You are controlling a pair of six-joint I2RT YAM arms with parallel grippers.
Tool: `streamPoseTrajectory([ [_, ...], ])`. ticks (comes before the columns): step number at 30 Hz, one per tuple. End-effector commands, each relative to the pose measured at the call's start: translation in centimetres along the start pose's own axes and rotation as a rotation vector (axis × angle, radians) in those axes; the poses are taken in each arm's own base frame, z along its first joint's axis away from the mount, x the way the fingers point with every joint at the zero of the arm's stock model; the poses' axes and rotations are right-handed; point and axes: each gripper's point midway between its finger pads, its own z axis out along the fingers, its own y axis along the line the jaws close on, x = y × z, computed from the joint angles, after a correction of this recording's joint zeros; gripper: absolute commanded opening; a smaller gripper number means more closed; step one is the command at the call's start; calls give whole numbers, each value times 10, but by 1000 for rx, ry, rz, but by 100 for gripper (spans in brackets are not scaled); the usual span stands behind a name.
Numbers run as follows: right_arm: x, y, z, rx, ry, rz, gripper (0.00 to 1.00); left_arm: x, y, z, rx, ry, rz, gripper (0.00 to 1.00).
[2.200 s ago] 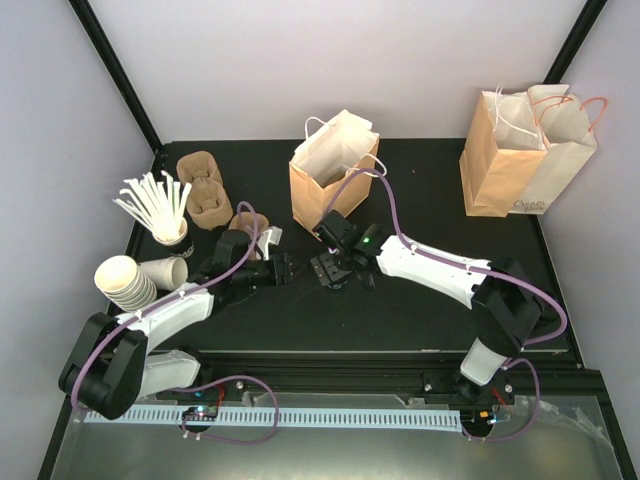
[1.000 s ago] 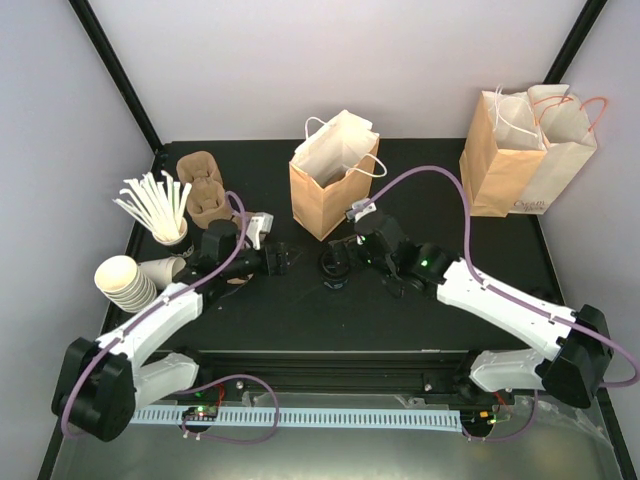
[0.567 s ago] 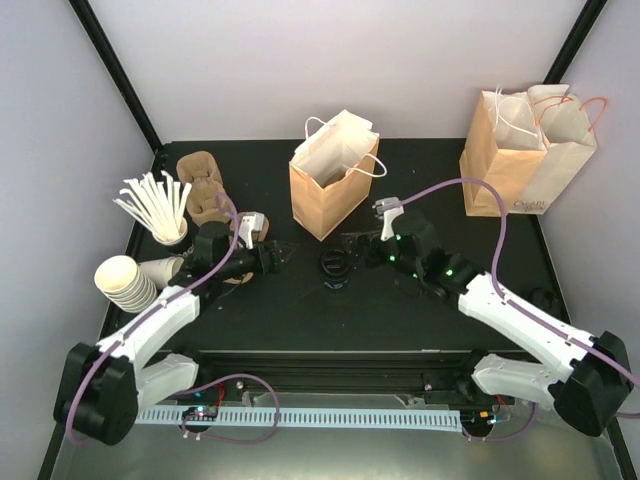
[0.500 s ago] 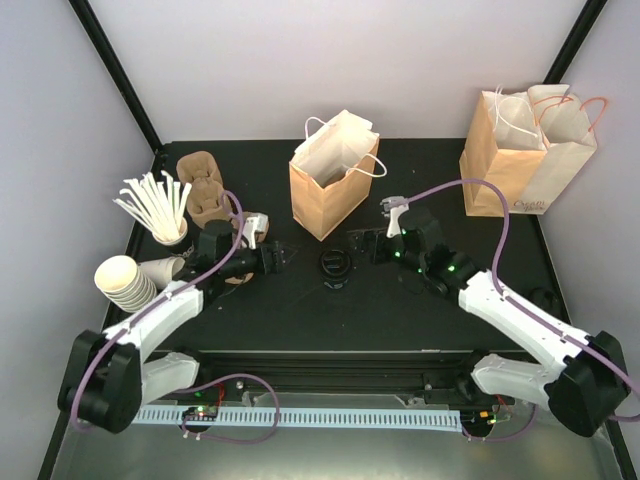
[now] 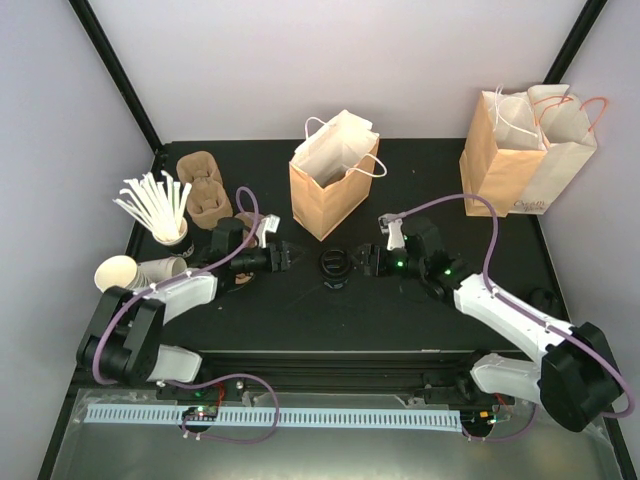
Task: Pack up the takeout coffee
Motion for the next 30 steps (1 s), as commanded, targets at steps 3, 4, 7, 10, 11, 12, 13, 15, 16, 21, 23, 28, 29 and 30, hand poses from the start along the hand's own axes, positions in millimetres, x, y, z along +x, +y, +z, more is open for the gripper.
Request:
streamPoseTrajectory([
  [3, -11, 44, 4, -272, -17, 71, 31, -18, -12, 12, 108, -11, 10, 67],
  [4, -11, 45, 6, -283, -11, 80, 19, -18, -12, 14, 113, -6, 5, 66],
  [7, -13, 48, 12, -303, 7, 100, 2, -16, -13, 20, 131, 9, -1, 63],
  [10, -15, 52, 18, -329, 15, 121, 1, -14, -13, 25, 135, 22, -4, 63],
  [11, -15, 52, 21, -334, 21, 133, 1, -14, -13, 26, 136, 25, -8, 62],
  [12, -14, 52, 24, -335, 30, 143, 1, -13, -11, 28, 136, 29, -14, 61],
  [13, -14, 52, 28, -336, 38, 151, 1, -13, -11, 30, 139, 30, -18, 60],
  [15, -14, 52, 35, -340, 53, 163, 1, -13, -9, 32, 143, 32, -26, 58],
  [16, -13, 53, 37, -347, 59, 167, 1, -14, -9, 33, 145, 32, -28, 57],
  [21, -12, 54, 51, -363, 80, 208, 1, -14, -5, 39, 146, 46, -48, 51],
  [23, -11, 52, 56, -362, 87, 223, 1, -15, -4, 41, 149, 49, -52, 50],
  [28, -9, 43, 67, -325, 100, 254, 1, -13, -1, 44, 149, 59, -60, 50],
  [29, -9, 42, 69, -316, 105, 259, 1, -12, -1, 45, 152, 64, -63, 50],
  [30, -8, 40, 71, -307, 110, 264, 1, -11, 0, 45, 153, 67, -66, 50],
])
